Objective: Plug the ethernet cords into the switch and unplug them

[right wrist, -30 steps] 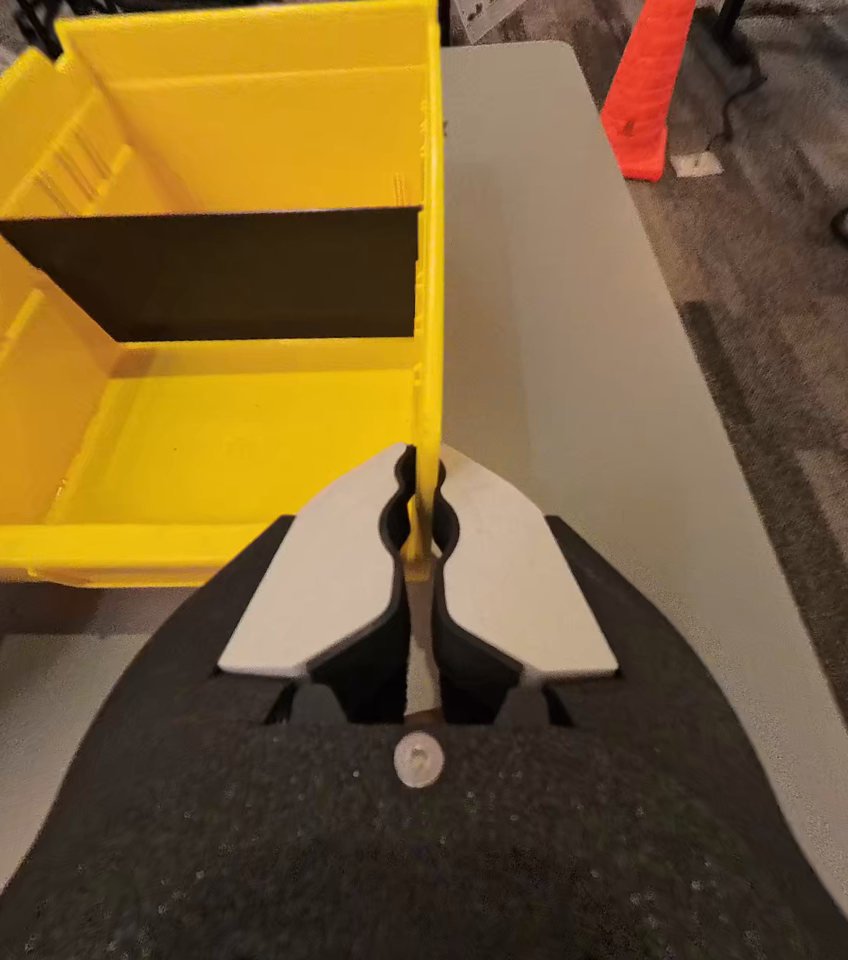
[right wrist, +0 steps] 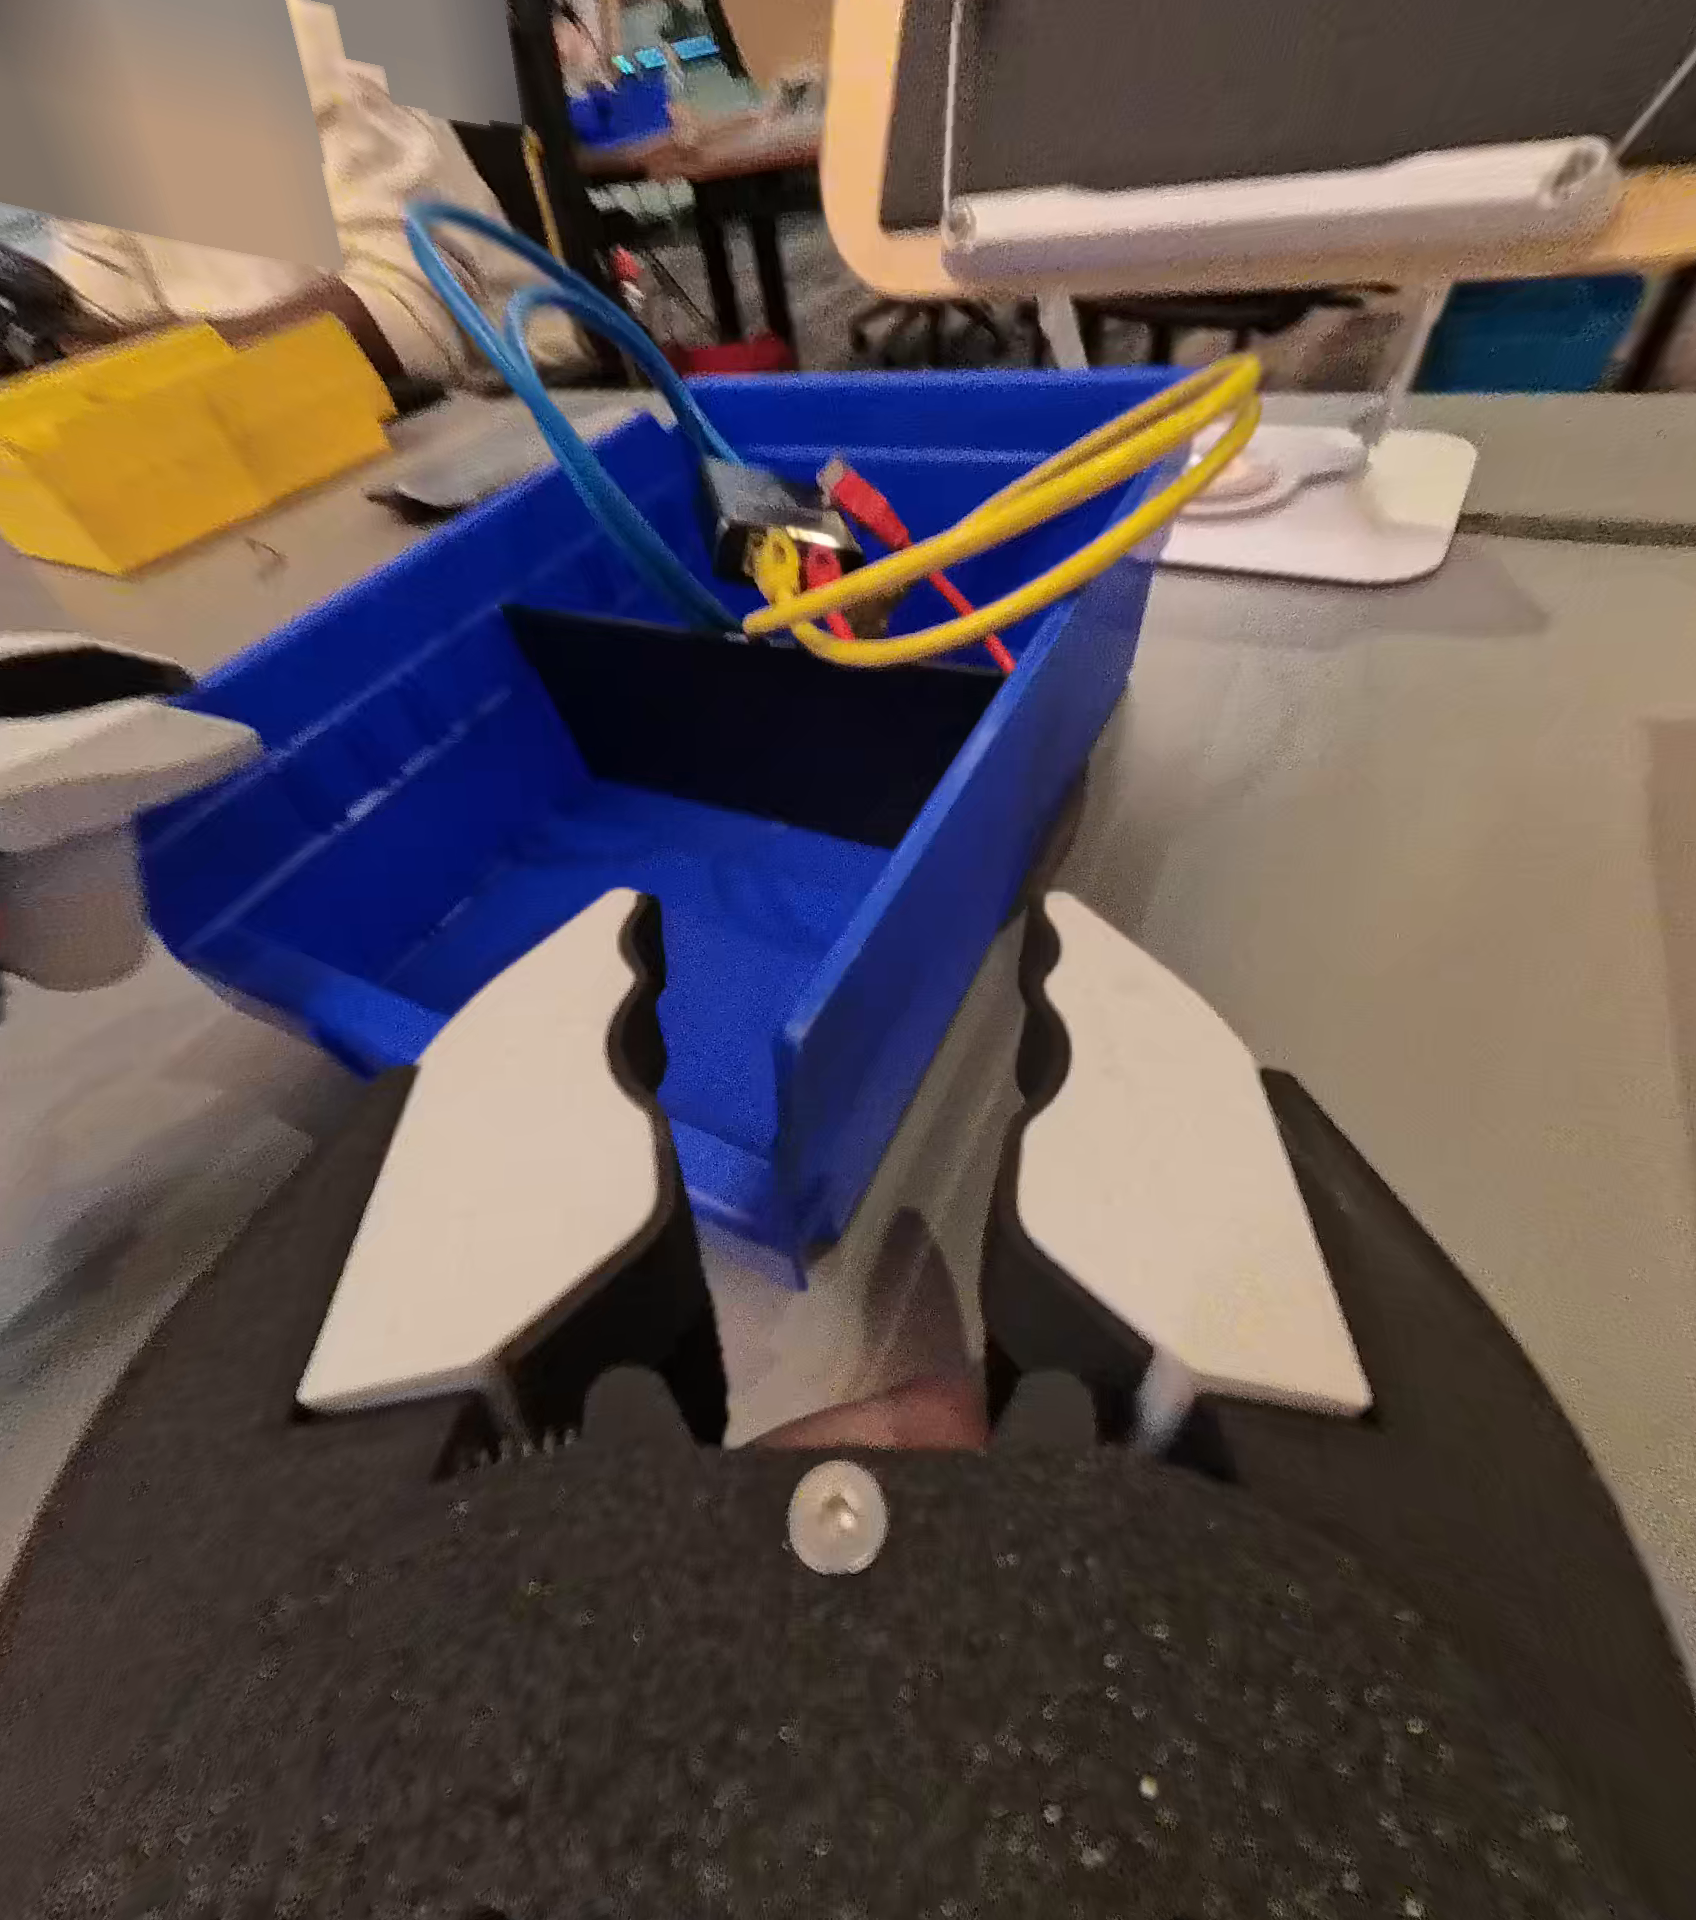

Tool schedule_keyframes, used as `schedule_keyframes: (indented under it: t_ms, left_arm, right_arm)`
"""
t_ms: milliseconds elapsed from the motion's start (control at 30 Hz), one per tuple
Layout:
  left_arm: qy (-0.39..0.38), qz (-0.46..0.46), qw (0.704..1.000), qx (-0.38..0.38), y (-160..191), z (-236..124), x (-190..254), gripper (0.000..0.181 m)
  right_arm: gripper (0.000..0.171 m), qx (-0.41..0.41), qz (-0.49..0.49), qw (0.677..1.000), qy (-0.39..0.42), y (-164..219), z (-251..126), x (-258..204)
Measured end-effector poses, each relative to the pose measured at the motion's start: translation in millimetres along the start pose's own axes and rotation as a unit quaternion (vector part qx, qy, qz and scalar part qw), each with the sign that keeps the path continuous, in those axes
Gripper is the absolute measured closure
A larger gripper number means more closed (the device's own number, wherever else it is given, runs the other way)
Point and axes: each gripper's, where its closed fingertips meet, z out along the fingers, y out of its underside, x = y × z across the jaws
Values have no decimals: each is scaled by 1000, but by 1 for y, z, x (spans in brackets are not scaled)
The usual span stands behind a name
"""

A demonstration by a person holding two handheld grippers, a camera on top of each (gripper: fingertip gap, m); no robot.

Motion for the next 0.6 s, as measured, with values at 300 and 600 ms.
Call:
schedule_keyframes:
  t_ms: [300, 600]
  left_arm:
    - [-30, -59, 996, -55, 24, 3, -20, 143]
    - [-16, -37, 996, -80, 31, 15, -12, 178]
  right_arm:
    - [130, -41, -56, 993, 92, 23, 16, -6]
    - [165, -66, -13, 985, 162, 25, 9, 7]
